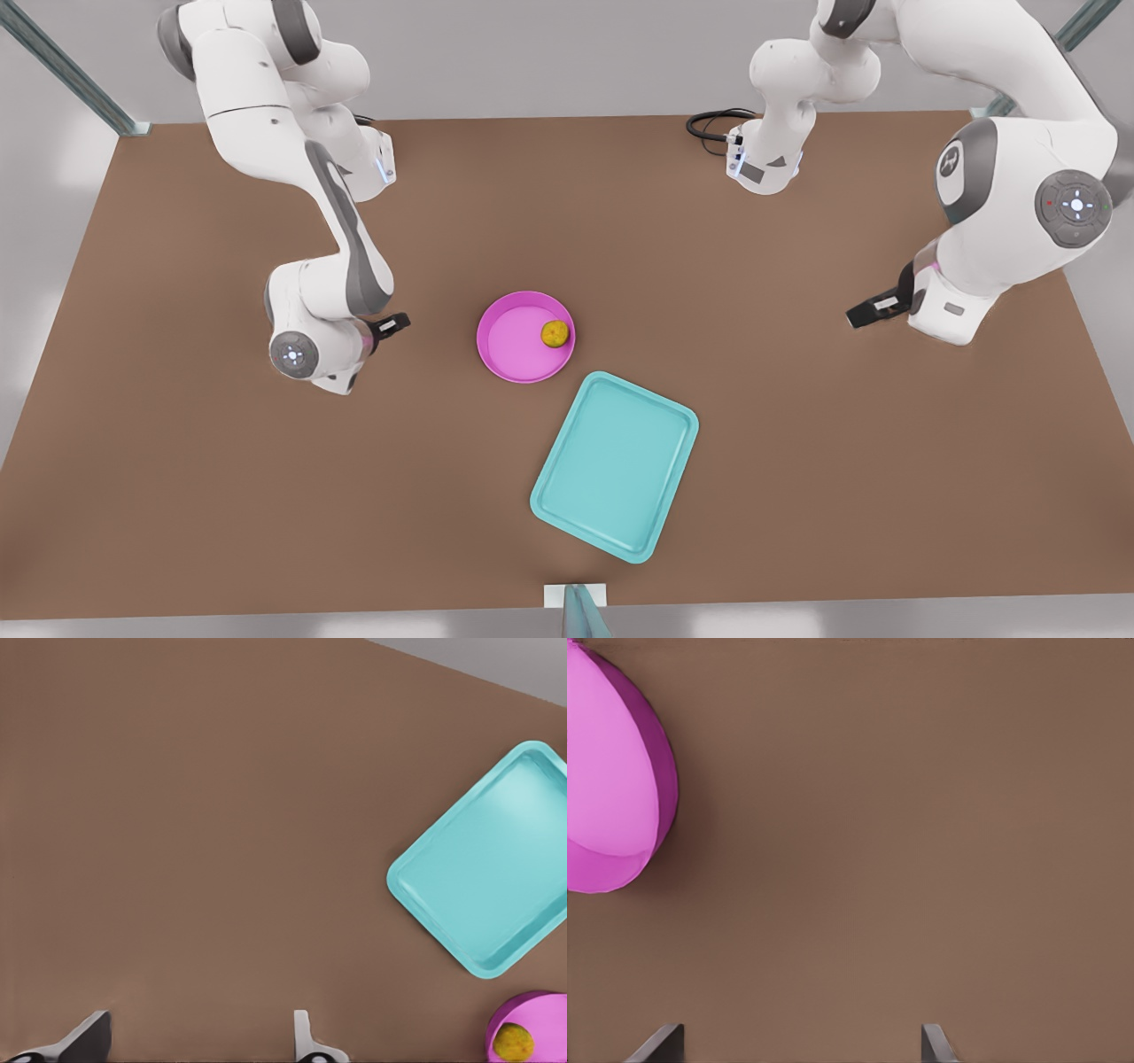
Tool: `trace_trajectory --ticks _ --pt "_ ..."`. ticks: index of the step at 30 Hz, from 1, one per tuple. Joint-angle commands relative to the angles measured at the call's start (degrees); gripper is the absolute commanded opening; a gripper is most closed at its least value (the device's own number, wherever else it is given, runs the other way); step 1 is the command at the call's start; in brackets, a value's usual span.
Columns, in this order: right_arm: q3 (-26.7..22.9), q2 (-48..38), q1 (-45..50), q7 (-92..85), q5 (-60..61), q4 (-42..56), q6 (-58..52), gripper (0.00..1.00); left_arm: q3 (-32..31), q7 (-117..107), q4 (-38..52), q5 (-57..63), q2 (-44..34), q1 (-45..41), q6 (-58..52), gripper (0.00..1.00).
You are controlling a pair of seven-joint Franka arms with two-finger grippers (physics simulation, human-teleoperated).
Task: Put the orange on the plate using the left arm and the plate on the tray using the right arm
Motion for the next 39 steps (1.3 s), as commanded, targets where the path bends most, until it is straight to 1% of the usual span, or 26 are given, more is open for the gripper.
trace_trajectory --ticks 1,2,4,7,10,18,21,28,29,30,31,32,33,34,35,38,39 --pt "0.0 1.7 1.3 12.9 9.2 -1.5 23.5 1.0 -2.4 21.5 -0.7 5.5 -0.7 1.1 -3.2 1.0" --pt "0.0 2.1 2.3 15.9 10.2 -2.3 23.6 1.0 -2.1 21.8 1.1 4.7 0.1 1.6 -4.7 1.0" --pt "0.0 4.1 6.3 16.8 13.8 -2.7 24.4 1.0 -1.8 21.8 1.0 4.6 0.3 1.6 -4.8 1.0" --pt "0.2 8.0 11.9 16.7 18.6 -0.6 25.9 1.0 -1.8 21.7 1.2 4.6 1.0 1.6 -4.7 1.0" --pt "0.3 10.1 12.6 16.2 19.3 0.3 27.1 1.0 -1.7 21.8 1.3 3.6 0.5 1.5 -4.8 1.0" --pt "0.3 11.1 13.1 15.9 19.3 -0.5 26.9 1.0 -1.7 21.9 1.2 3.7 0.3 1.5 -5.2 1.0" --pt "0.8 12.7 14.2 15.9 19.3 -0.5 26.9 1.0 -1.7 21.8 1.3 3.7 0.2 1.5 -5.6 1.0" --pt "1.8 13.4 14.5 15.8 19.3 -0.3 26.8 1.0 -1.3 21.8 1.3 3.7 0.1 1.5 -6.9 1.0" --pt "1.8 13.5 14.5 15.8 19.3 -0.3 26.7 0.95 -1.4 21.8 1.2 3.7 0.1 1.5 -7.0 1.0" --pt "1.8 13.8 14.5 15.8 19.2 -0.2 26.7 0.71 -1.4 21.8 1.2 3.7 0.0 1.5 -7.0 1.0" --pt "1.8 13.9 14.5 15.8 19.2 -0.1 26.6 0.6 -1.5 21.7 1.3 3.7 0.0 1.5 -7.0 1.0" --pt "1.8 13.9 14.5 15.8 19.3 -0.1 26.5 0.53 -1.5 21.8 1.2 3.7 0.0 1.4 -7.0 1.0" --pt "1.8 13.9 14.5 15.8 19.2 -0.1 26.4 0.5 -1.5 21.7 1.2 3.7 0.0 1.4 -7.0 1.0" --pt "1.8 14.1 14.4 15.8 19.2 0.0 26.3 0.42 -1.5 21.7 1.2 3.7 0.0 1.4 -7.0 1.0" --pt "1.8 14.4 14.4 15.9 19.3 0.2 26.2 0.39 -1.5 21.7 1.2 3.7 0.0 1.4 -7.0 1.0" --pt "1.8 14.4 14.3 15.9 19.3 0.3 26.1 0.34 -1.5 21.8 1.2 3.7 0.0 1.4 -7.0 1.0" --pt "1.8 14.5 14.3 16.0 19.2 0.3 26.1 0.33 -1.5 21.7 1.2 3.7 0.0 1.4 -7.3 1.0"
